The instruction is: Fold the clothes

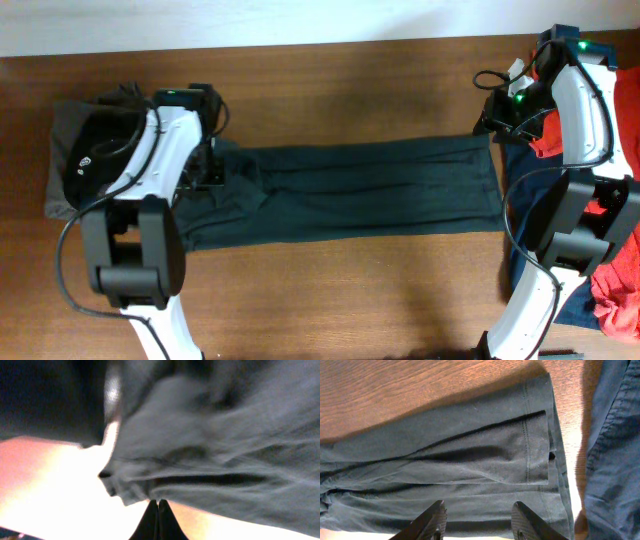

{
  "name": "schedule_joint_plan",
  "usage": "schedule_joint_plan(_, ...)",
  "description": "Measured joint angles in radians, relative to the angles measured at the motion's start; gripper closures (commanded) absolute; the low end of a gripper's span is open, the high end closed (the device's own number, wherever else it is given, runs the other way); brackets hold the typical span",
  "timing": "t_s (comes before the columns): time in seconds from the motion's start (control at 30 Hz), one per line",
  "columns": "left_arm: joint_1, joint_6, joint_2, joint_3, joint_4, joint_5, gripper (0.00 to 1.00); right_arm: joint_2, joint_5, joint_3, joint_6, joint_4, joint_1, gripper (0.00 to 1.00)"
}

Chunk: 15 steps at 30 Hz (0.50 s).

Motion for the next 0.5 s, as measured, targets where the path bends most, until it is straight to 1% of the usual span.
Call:
schedule_joint_plan(0.03, 0.01, -0.002, -0.011, 0.0, -0.006, -0.007, 0.99, 0.0, 0.0, 0.0, 0.0, 0.0, 0.0, 0.53)
schedule_joint_plan(0.07, 0.019, -0.005, -0.018, 0.0, 0.002, -0.008, 0.97, 0.0, 0.0, 0.0, -0.001, 0.0, 0.0, 0.53)
schedule_joint_plan(0.1, 0.027, -0.006, -0.022, 0.0, 0.024, 0.001, 0.85, 0.0, 0.0, 0.0, -0.001, 0.0, 0.0, 0.53)
schedule_joint_plan(0.17, 0.034, -0.011, -0.023, 0.001, 0.092, 0.032, 0.52, 0.0, 0.0, 0.0, 0.0, 0.003, 0.0, 0.53)
schedule_joint_plan(0.2, 0.034, -0.01, -0.023, 0.001, 0.135, 0.052, 0.43, 0.0, 0.0, 0.0, 0.0, 0.003, 0.0, 0.53)
schedule_joint_plan(0.23, 0.031, -0.01, -0.023, 0.001, 0.187, 0.085, 0.4, 0.0, 0.0, 0.0, 0.0, 0.003, 0.0, 0.53)
schedule_joint_plan(0.3, 0.028, -0.016, -0.023, 0.001, 0.274, 0.137, 0.38, 0.0, 0.0, 0.0, -0.001, 0.003, 0.0, 0.53)
schedule_joint_plan(0.4, 0.024, -0.014, -0.023, 0.001, 0.362, 0.18, 0.39, 0.0, 0.0, 0.0, 0.0, 0.003, 0.0, 0.53)
schedule_joint_plan(0.5, 0.023, -0.014, -0.018, 0.001, 0.387, 0.2, 0.42, 0.0, 0.0, 0.0, 0.0, 0.002, 0.0, 0.53)
